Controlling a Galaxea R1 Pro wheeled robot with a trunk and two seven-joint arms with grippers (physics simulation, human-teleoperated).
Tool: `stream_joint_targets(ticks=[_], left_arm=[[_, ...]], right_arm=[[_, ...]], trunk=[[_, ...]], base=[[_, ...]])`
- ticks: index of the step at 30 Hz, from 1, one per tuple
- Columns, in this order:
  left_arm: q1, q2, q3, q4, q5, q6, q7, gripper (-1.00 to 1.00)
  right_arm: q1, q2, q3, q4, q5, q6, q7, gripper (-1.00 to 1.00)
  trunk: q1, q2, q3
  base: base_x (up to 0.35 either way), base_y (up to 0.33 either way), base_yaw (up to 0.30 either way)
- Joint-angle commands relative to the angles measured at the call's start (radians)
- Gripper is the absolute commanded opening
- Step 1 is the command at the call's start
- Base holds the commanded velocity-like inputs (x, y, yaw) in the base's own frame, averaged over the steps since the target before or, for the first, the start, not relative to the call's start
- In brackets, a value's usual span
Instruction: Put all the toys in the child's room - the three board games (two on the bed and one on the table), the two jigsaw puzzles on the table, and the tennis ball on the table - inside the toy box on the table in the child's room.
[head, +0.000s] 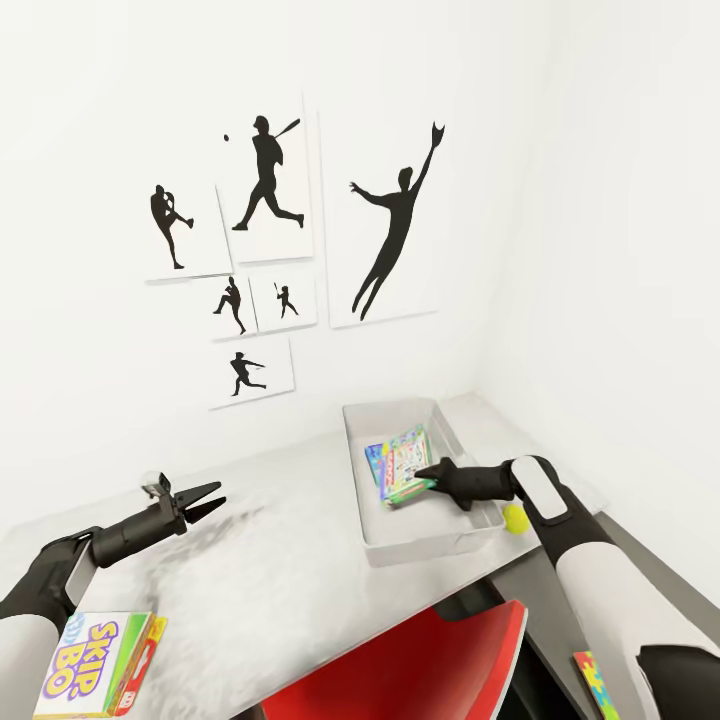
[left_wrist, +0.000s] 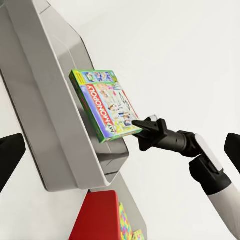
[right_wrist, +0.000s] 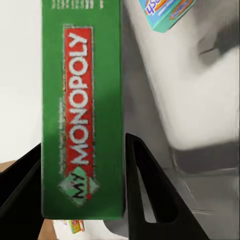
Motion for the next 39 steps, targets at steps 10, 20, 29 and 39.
stream_joint_targets(ticks=[10, 20, 29, 39], left_arm=[[-0.001, 0.001, 0.001, 0.001, 0.000, 0.011, -0.007, 1.00], [-0.001, 0.001, 0.001, 0.001, 0.000, 0.011, -0.012, 1.00], [-0.001, 0.001, -0.005, 0.000, 0.005, 0.033, -0.036, 1.00], [-0.002, 0.004, -0.034, 0.000, 0.001, 0.096, -0.057, 1.00]], right_arm=[[-0.015, -0.036, 0.004, 0.000, 0.029, 0.002, -0.047, -1.00], [-0.029, -0.039, 0.010, 0.007, 0.068, 0.002, -0.097, -1.00], [-0.030, -0.028, 0.049, 0.007, 0.086, 0.002, -0.120, -1.00], [-0.030, -0.026, 0.050, 0.007, 0.086, 0.002, -0.121, -1.00]], trunk=[[0.001, -0.002, -0.002], [0.001, -0.002, -0.002], [0.001, -0.002, -0.002], [0.001, -0.002, -0.002]], base=[[0.000, 0.000, 0.000], [0.000, 0.000, 0.000], [0.000, 0.000, 0.000], [0.000, 0.000, 0.000]])
